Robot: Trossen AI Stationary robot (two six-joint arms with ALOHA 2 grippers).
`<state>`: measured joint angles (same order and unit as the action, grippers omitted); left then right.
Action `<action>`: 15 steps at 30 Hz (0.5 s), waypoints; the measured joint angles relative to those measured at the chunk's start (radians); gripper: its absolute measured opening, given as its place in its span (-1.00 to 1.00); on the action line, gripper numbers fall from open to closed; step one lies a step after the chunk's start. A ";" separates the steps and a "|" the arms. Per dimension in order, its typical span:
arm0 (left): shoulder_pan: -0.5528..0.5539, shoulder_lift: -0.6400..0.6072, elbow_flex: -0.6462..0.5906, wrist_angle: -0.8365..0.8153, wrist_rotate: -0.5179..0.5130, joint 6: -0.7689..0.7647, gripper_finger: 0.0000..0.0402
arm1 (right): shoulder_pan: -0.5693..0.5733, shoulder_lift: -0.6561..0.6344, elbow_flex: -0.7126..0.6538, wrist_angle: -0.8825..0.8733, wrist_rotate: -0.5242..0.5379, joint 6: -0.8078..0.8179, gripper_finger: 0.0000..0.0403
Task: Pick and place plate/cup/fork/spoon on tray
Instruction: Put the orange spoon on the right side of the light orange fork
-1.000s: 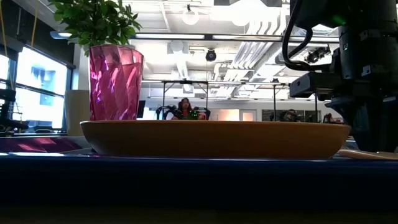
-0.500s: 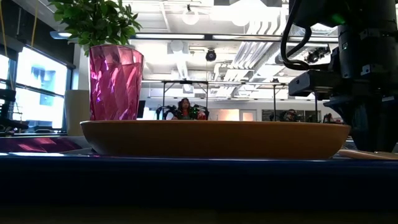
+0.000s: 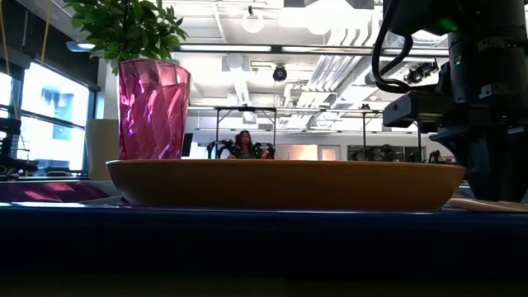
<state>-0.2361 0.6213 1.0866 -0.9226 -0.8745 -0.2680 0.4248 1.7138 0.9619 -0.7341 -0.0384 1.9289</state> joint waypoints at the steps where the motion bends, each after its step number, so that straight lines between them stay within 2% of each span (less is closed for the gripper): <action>1: 0.000 0.000 0.000 0.000 0.000 0.000 -0.56 | 0.000 0.000 0.000 0.000 -0.003 0.000 -0.67; 15: 0.000 0.000 0.000 0.000 0.000 -0.001 -0.56 | 0.000 0.000 0.000 0.003 -0.053 0.000 -0.67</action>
<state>-0.2363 0.6212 1.0863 -0.9226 -0.8742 -0.2687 0.4248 1.7134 0.9619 -0.7312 -0.0910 1.9289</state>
